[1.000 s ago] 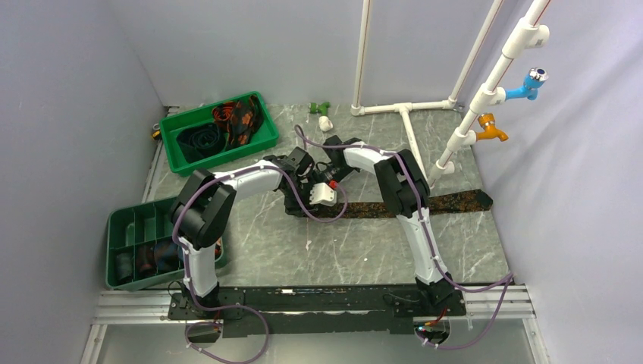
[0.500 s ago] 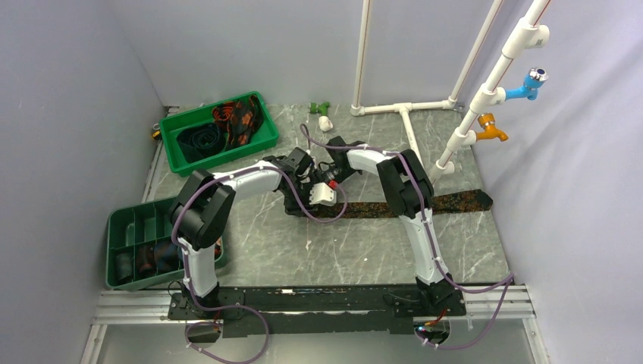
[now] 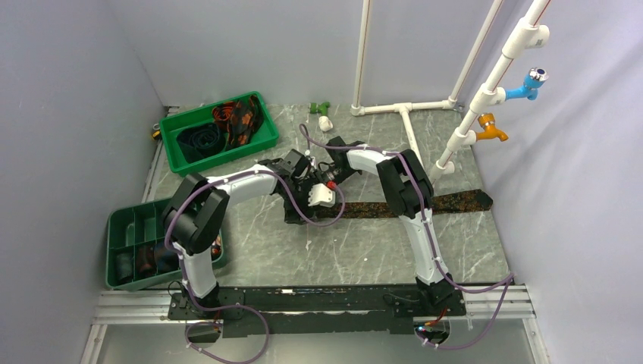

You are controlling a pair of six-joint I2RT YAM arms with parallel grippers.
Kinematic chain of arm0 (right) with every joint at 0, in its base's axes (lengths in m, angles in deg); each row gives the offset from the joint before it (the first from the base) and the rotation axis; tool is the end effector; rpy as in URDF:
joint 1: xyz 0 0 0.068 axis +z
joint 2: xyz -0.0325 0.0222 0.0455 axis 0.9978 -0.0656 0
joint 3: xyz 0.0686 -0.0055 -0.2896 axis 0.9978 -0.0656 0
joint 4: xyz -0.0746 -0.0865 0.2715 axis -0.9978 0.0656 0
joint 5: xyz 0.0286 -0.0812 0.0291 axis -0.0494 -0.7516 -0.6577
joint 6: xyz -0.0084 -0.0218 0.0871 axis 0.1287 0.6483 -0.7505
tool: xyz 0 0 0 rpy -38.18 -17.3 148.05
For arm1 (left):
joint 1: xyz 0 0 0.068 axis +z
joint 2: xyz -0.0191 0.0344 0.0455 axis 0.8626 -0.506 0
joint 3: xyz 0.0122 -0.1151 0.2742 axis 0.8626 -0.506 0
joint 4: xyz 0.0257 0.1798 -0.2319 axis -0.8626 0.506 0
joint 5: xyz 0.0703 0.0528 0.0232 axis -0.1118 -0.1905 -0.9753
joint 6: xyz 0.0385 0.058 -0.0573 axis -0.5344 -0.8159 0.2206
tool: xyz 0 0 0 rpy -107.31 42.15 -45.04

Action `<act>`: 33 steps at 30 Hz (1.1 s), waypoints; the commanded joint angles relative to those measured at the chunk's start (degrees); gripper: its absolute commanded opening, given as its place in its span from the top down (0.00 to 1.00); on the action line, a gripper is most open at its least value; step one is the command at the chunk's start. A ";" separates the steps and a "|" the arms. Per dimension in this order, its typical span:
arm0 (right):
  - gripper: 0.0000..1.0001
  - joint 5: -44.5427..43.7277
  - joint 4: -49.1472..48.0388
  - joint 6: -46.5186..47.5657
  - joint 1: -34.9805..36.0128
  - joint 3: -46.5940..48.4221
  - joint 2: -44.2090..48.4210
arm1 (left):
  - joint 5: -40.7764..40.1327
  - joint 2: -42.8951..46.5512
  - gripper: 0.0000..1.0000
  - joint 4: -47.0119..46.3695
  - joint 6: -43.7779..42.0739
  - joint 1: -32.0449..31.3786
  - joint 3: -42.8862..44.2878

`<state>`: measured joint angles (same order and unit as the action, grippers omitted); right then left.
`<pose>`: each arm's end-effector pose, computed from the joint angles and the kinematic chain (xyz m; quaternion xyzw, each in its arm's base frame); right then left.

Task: Roll the ties
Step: Roll the tie at the center of the board.

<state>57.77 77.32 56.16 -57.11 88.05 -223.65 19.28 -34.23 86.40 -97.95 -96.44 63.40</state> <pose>0.3946 0.3018 0.0824 0.2397 -0.8183 -0.5166 0.0780 0.3084 -0.2687 0.1323 0.7005 0.6669 -0.1640 0.1939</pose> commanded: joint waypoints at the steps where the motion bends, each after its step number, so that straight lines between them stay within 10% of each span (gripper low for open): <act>1: 1.00 2.49 2.05 3.23 -0.02 1.43 2.69 | 6.85 4.37 0.14 -4.77 2.02 1.10 -0.09; 15: 1.00 3.46 1.18 3.08 -0.30 0.86 3.32 | 8.16 2.40 0.11 -2.20 2.69 2.72 2.87; 28: 0.99 4.85 1.98 3.06 -0.34 2.25 2.84 | 1.59 -1.56 0.55 3.05 -2.26 0.76 3.58; 33: 0.65 1.06 7.26 7.48 -1.84 3.47 4.10 | 1.06 -1.69 0.68 4.44 -3.15 0.56 2.85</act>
<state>59.76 80.25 58.96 -57.33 88.97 -223.65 20.59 -36.42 88.31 -99.29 -95.46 65.69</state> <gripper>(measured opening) 0.266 0.348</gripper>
